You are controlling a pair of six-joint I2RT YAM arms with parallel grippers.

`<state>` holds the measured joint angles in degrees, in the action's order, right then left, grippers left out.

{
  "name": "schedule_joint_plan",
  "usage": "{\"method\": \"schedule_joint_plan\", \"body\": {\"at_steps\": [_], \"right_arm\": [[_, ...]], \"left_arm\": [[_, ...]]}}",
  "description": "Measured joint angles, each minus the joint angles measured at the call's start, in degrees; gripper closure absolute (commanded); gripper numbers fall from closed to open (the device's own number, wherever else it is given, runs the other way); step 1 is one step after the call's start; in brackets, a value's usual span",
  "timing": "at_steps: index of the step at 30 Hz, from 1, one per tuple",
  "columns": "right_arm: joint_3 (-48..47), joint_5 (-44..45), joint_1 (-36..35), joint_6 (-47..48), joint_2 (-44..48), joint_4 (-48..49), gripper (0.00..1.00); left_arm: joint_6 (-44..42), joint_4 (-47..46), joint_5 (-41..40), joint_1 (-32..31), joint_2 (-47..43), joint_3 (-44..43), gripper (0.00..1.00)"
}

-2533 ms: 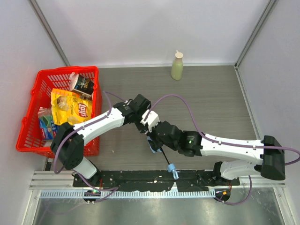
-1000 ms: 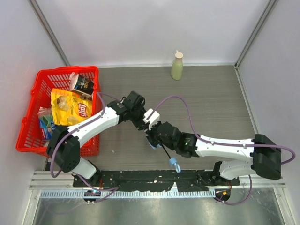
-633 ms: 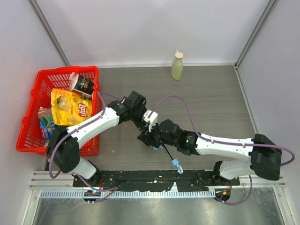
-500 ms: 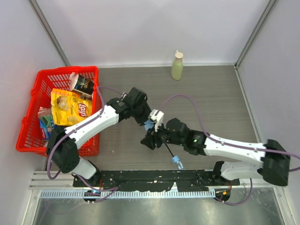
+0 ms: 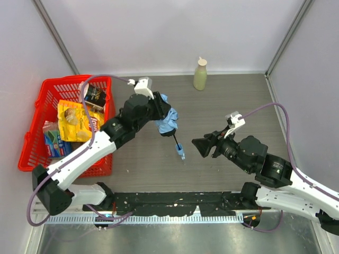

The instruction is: Put away the umbrella

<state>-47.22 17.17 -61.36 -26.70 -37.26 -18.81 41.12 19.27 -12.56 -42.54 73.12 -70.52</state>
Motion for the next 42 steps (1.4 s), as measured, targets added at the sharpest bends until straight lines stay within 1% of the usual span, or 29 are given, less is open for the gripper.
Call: {"method": "schedule_joint_plan", "body": {"at_steps": [4,6,9,15,18,22,25,27,29,31,32,33,34,35,37,38,40,42], "right_arm": [[0.07,5.07,0.04,-1.11,0.85,-4.66,0.33],[0.07,6.47,0.04,-1.36,0.44,-6.71,0.33],[0.07,7.89,0.04,-1.73,-0.2,-8.83,0.33],[1.2,8.92,0.04,-2.97,-0.48,-10.36,0.33],[3.04,9.18,0.04,-3.8,-0.13,-10.4,0.33],[4.74,9.33,0.04,-4.57,-0.13,-10.56,0.33],[5.29,9.33,0.04,-5.09,-0.15,-10.8,0.33],[5.7,9.29,0.04,-5.22,-0.42,-10.78,0.33],[6.23,9.01,0.04,-5.38,-1.07,-10.78,0.32],[6.97,8.26,0.04,-5.44,-1.9,-10.75,0.32],[7.5,7.76,0.04,-5.51,-2.49,-10.69,0.32],[8.22,6.99,0.04,-5.57,-3.17,-10.69,0.32],[8.87,6.23,0.04,-5.6,-3.91,-10.69,0.36],[9.35,5.4,0.04,-5.55,-4.57,-10.62,0.36],[10.86,1.42,0.13,-5.27,-6.49,-8.55,0.36],[12.55,-2.16,0.13,-5.03,-7.32,-6.03,0.34],[13.84,-5.53,0.13,-4.66,-7.43,-4.07,0.3],[14.03,-8.41,0.33,-3.91,-7.37,-1.79,0.28]], "left_arm": [[-13.29,-15.89,-2.71,-2.8,-3.89,10.19,1.0],[-19.91,-23.21,-2.38,-4.11,-3.67,14.51,1.0],[-28.39,-31.85,-2.8,-6.19,-2.03,19.52,1.0],[-40.3,-47.78,-5.55,-11.93,0.42,29.42,1.0],[-42.97,-55.39,-7.5,-14.86,0.7,34.51,1.0],[-42.91,-63.65,-9.73,-17.62,2.62,42.12,1.0],[-40.96,-70.18,-11.26,-18.16,7.87,46.97,1.0],[-39.56,-75.67,-12.24,-18.14,10.88,48.48,1.0],[-38.1,-77.09,-12.35,-18.14,11.19,48.89,1.0],[-36.02,-75.36,-12.09,-18.03,9.88,48.96,1.0],[-34.91,-72.41,-11.56,-18.03,8.31,48.61,1.0],[-33.59,-67.73,-10.8,-18.03,6.19,47.58,1.0],[-32.15,-62.29,-9.77,-18.01,3.98,45.9,1.0],[-30.77,-57.9,-8.72,-17.86,2.34,44.13,1.0],[-26.29,-48.78,-3.63,-16.74,-1.22,38.6,1.0],[-24.55,-47.06,-1.36,-16.24,-2.34,36.83,1.0],[-19.06,-46.01,6.86,-14.14,-5.01,33.83,1.0],[-15.43,-46.42,12.92,-13.05,-6.36,32.72,1.0]]}}
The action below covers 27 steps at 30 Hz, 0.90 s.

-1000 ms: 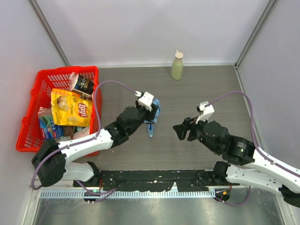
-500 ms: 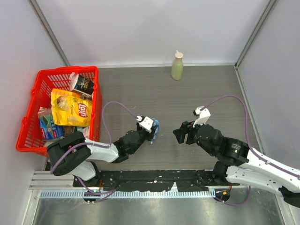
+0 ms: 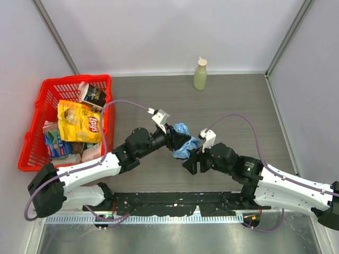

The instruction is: Put away the umbrella

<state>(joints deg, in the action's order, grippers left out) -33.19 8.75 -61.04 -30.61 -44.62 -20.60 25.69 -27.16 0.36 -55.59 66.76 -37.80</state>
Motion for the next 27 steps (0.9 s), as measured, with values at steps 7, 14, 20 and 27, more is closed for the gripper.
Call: {"method": "schedule_joint_plan", "body": {"at_steps": [7,14,20,27], "right_arm": [[-0.07,-6.97,1.27,2.75,1.88,6.23,0.23],[-0.15,-7.04,1.16,3.21,2.67,10.32,0.73],[0.48,-7.13,1.14,1.68,2.99,12.66,0.95],[0.61,-1.84,1.29,0.24,1.81,11.37,0.95]], "left_arm": [[10.56,-1.4,14.99,1.62,-0.37,-0.33,1.0],[21.14,-7.82,20.41,5.09,2.01,-0.31,0.79],[30.64,-11.78,24.37,9.35,4.33,-0.22,0.0],[35.1,-10.1,25.77,18.4,-1.66,0.92,0.0]]}}
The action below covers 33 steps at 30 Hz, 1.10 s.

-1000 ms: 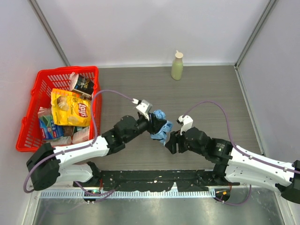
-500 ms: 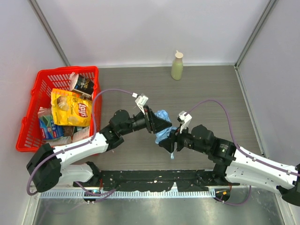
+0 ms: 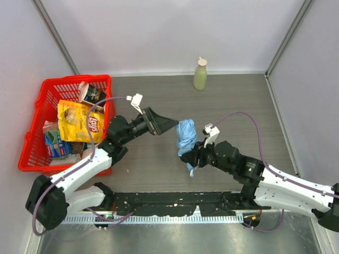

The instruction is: Put away the umbrella

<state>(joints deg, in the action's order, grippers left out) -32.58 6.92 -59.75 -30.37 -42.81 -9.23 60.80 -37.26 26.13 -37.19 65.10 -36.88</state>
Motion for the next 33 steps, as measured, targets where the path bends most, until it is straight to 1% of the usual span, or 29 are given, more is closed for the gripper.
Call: {"method": "schedule_joint_plan", "body": {"at_steps": [2,4,6,8,10,13,15,18,22,23,25,26,27,29,33], "right_arm": [[-0.02,3.37,-0.02,-0.52,-0.59,-0.92,0.95],[-0.68,7.04,0.5,-1.33,-1.68,-3.3,0.95],[-2.67,10.08,3.3,-1.77,-4.39,-6.84,0.94],[-5.38,10.47,9.53,-1.66,-8.52,-9.31,0.95],[-8.33,9.38,18.38,-0.87,-13.7,-10.25,0.96],[-12.92,6.1,31.65,1.38,-22.91,-10.58,0.96],[-16.65,4.7,38.64,3.5,-30.14,-11.02,0.96],[-23.02,4.7,45.09,7.02,-40.33,-11.78,0.94],[-33.46,4.9,50.84,11.91,-54.29,-11.89,0.9],[-35.8,4.87,51.84,12.76,-57.37,-11.96,0.88],[-39.08,4.83,53.27,14.01,-61.79,-12.37,0.7],[-40.41,4.83,53.9,14.58,-63.6,-12.79,0.55],[-41.29,4.81,54.42,15.13,-64.92,-13.33,0.44],[-42.4,4.76,54.97,15.8,-66.25,-14.97,0.34],[-45.99,4.79,54.71,16.76,-66.4,-18.71,0.24]], "left_arm": [[-1.49,5.86,-1.53,1.92,-3.34,-0.72,0.0],[-4.46,14.25,-5.09,3.3,-7.52,-2.21,0.0],[-7.65,21.2,-8.04,3.76,-11.54,-3.91,0.0],[-10.75,26.01,-9.7,3.82,-14.71,-5.53,0.0],[-13.16,29.31,-10.38,3.85,-16.46,-6.91,0.0],[-15.13,32.15,-10.21,3.85,-17.25,-7.93,0.0],[-15.23,33.42,-9.2,3.85,-17.05,-7.82,0.0],[-14.38,33.03,-6.27,3.85,-16.83,-6.21,0.0],[-13.53,33.22,-3.87,2.56,-16.9,-3.91,0.0],[-13.79,33.75,-3.41,1.84,-16.9,-3.91,0.0],[-15.17,35.41,-2.89,0.59,-17.35,-4.28,0.0],[-16.06,36.61,-2.75,0.09,-17.62,-4.68,0.0],[-16.96,38.07,-2.69,-0.39,-17.94,-5.38,0.0],[-19.3,40.46,-2.71,-1.14,-18.58,-6.99,0.0],[-22.05,42.49,-2.75,-1.9,-19.76,-9.11,0.0]]}}
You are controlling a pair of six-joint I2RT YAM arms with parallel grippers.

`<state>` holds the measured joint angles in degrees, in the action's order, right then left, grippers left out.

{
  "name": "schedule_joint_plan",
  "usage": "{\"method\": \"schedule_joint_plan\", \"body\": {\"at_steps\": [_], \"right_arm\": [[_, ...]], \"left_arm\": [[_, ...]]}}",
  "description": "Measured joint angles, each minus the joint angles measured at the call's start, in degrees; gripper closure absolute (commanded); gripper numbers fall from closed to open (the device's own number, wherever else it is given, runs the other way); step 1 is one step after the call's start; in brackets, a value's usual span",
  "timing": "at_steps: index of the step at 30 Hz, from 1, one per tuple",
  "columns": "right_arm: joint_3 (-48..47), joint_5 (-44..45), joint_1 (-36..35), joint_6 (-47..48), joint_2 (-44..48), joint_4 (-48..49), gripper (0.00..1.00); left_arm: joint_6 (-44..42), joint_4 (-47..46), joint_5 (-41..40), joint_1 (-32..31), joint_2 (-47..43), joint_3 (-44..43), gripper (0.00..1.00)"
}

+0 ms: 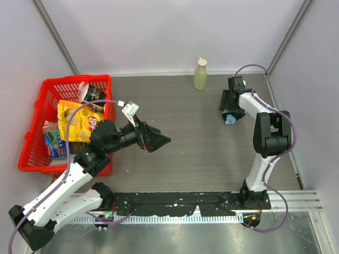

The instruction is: Put away the umbrella

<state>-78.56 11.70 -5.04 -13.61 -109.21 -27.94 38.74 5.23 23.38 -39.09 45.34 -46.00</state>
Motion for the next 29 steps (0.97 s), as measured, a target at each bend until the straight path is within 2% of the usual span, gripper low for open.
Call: {"method": "schedule_joint_plan", "body": {"at_steps": [4,7,12,17,21,25,29], "right_arm": [[-1.88,0.85,-0.15,0.15,2.25,-2.69,0.2],[-0.11,1.11,-0.2,0.0,8.81,-4.81,0.2],[7.26,-2.89,-0.37,-1.53,29.09,-6.03,0.19],[15.89,-9.07,-0.63,-4.09,52.5,-5.99,0.15],[20.52,-11.96,-0.76,-4.87,67.67,-6.64,0.11],[21.99,-12.94,-0.83,-4.96,79.47,-8.79,0.11],[22.21,-15.02,-0.83,-4.7,86.93,-9.62,0.11]], "left_arm": [[-0.98,1.16,-0.02,-0.17,-0.2,-0.13,0.0],[-1.62,2.19,-0.24,-0.17,-0.2,-0.2,0.01],[-1.77,3.06,-1.75,-0.17,0.24,-1.62,0.0],[-1.46,2.54,-3.8,-0.15,0.66,-3.37,0.0],[-0.24,0.83,-5.6,-0.15,0.66,-3.43,0.0],[1.22,-0.55,-7.54,-0.15,-0.37,-3.23,0.0],[1.84,-0.76,-10.71,-0.15,-4.63,-2.4,0.0]]}}
